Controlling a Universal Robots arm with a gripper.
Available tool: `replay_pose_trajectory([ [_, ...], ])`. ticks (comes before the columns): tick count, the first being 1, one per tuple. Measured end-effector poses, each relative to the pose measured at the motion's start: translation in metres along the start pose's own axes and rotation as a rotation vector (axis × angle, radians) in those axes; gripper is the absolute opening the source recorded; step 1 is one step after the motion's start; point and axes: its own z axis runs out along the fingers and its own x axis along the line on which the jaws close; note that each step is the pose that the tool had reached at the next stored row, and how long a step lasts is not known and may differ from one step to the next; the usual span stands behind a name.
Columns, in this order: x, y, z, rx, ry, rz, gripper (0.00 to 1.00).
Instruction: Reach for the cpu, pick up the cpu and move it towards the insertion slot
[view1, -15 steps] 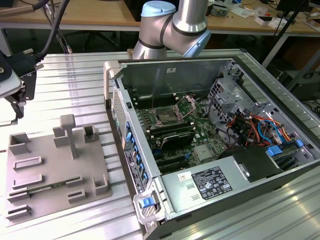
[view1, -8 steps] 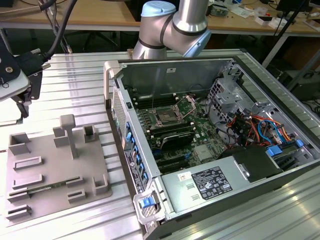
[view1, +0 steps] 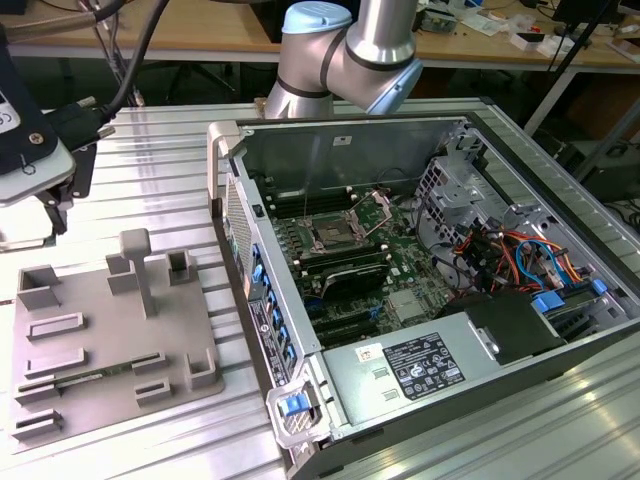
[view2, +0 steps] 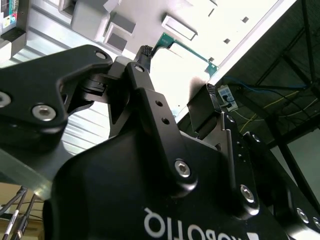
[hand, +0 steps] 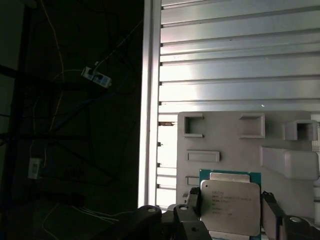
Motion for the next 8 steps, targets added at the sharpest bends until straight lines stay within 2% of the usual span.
replay_pose_trajectory([
  [8,-0.0049,-0.0001,-0.0002,0.0001,0.0002,0.000,0.55],
])
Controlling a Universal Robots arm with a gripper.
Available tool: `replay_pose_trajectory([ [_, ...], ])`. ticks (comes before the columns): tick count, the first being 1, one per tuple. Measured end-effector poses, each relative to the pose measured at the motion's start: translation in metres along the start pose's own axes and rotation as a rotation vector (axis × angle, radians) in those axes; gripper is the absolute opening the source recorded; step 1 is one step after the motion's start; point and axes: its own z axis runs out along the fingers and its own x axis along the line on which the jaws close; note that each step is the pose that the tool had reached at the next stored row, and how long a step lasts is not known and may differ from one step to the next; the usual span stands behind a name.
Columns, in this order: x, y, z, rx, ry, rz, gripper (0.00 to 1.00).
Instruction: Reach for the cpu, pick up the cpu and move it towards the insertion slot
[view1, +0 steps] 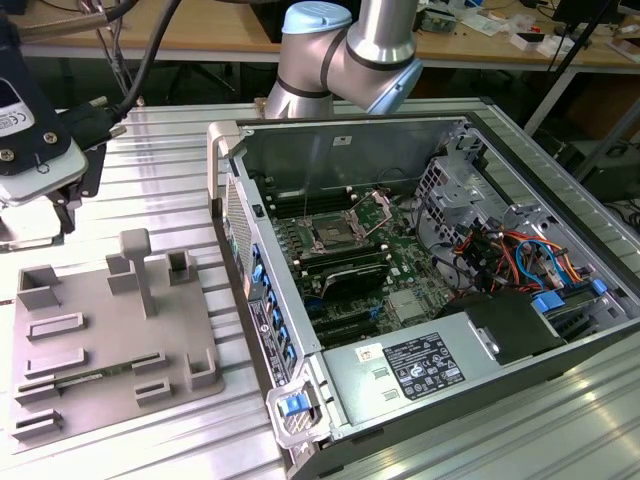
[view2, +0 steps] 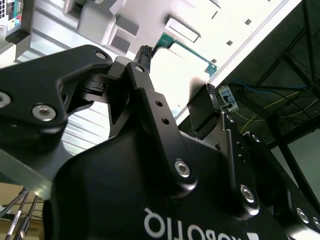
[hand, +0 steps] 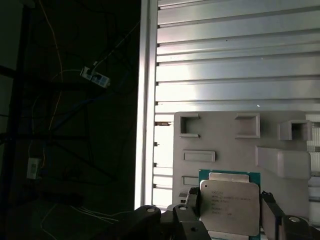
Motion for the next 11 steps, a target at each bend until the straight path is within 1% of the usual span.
replay_pose_trajectory([
  [7,-0.0001,0.0005,-0.0056,-0.0001,-0.0002,0.000,0.55],
  [11,-0.0001,0.0005,-0.0058,-0.0001,-0.0002,0.000,0.55],
])
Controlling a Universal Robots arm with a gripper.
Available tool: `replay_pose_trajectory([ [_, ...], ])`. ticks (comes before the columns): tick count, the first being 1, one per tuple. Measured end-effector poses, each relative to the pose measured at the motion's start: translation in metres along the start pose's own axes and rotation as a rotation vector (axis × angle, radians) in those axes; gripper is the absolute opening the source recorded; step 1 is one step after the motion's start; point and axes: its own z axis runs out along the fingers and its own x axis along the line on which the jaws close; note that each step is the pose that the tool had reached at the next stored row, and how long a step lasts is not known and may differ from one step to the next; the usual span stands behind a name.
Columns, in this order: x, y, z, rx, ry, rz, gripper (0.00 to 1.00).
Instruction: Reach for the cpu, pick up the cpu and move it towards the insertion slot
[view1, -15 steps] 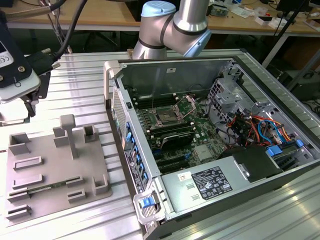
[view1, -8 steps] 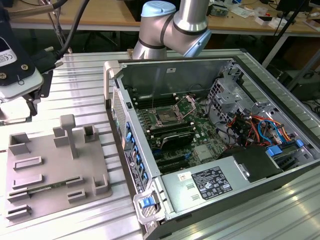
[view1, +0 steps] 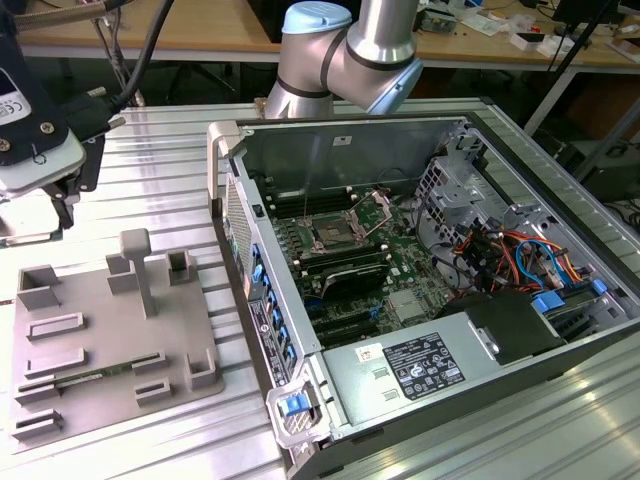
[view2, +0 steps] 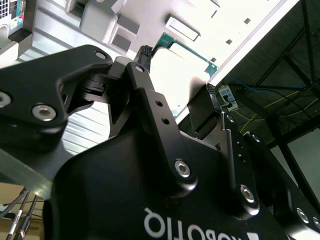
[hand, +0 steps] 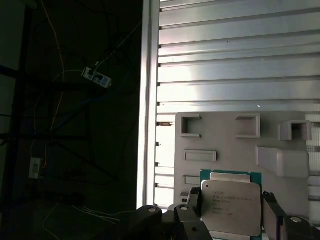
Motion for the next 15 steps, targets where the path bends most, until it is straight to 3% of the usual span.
replay_pose_trajectory([
  [15,-0.0059,-0.0001,0.0000,0.0000,0.0001,0.000,0.55],
])
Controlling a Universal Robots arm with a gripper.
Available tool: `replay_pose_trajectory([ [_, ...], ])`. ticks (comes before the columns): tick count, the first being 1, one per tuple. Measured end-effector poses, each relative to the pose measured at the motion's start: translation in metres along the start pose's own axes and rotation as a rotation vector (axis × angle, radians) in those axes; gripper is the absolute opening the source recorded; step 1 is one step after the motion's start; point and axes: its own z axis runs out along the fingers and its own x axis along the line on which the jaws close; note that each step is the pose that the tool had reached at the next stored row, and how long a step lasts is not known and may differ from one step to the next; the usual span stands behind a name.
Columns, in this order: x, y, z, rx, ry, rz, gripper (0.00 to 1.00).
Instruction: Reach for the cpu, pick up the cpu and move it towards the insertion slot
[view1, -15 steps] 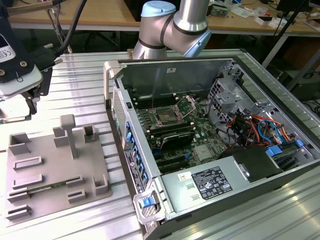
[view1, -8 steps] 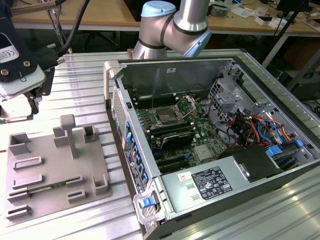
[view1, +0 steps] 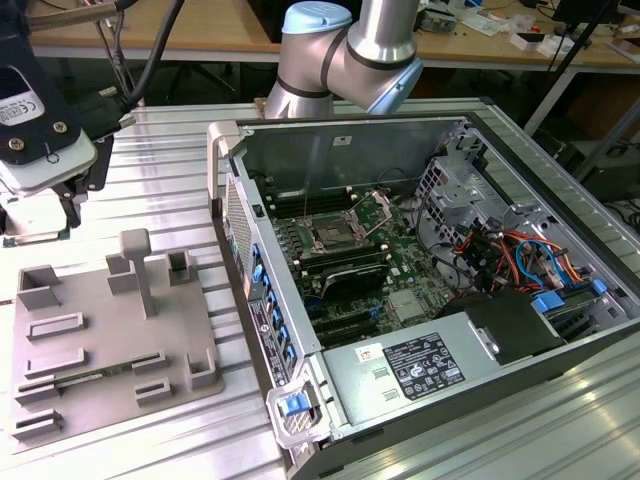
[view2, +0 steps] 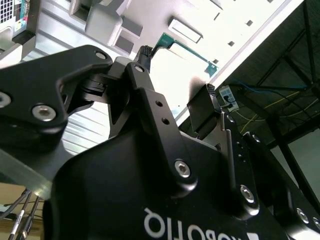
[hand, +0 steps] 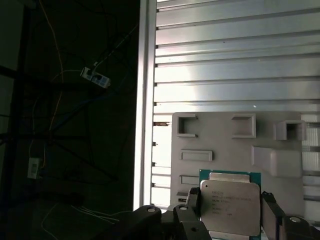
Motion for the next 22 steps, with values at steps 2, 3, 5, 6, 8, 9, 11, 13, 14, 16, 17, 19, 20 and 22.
replay_pose_trajectory([
  [2,-0.0009,0.0000,-0.0001,0.0001,0.0001,0.000,0.55],
  [3,-0.0014,-0.0001,-0.0001,0.0001,0.0001,0.000,0.55],
  [5,-0.0025,0.0000,0.0000,0.0000,0.0000,0.000,0.55],
  [6,-0.0030,0.0000,0.0000,0.0000,0.0000,0.000,0.55],
  [8,-0.0033,0.0000,0.0000,0.0000,0.0000,0.000,0.55],
  [9,-0.0033,0.0000,0.0000,0.0000,0.0000,0.000,0.55],
  [11,-0.0034,-0.0001,-0.0001,0.0000,-0.0001,0.000,0.55],
  [13,-0.0034,0.0000,-0.0007,-0.0001,-0.0001,0.000,0.55],
  [14,-0.0034,0.0000,-0.0008,-0.0001,-0.0001,0.000,0.55],
  [16,-0.0035,0.0000,-0.0009,0.0000,0.0000,0.000,0.55],
  [17,-0.0039,0.0000,-0.0010,0.0001,0.0002,0.000,0.55],
  [19,-0.0062,0.0000,-0.0009,0.0004,0.0000,0.000,0.55],
  [20,-0.0073,-0.0001,-0.0009,0.0005,0.0000,0.000,0.55],
  [22,-0.0095,-0.0001,-0.0009,0.0006,0.0000,0.000,0.55],
])
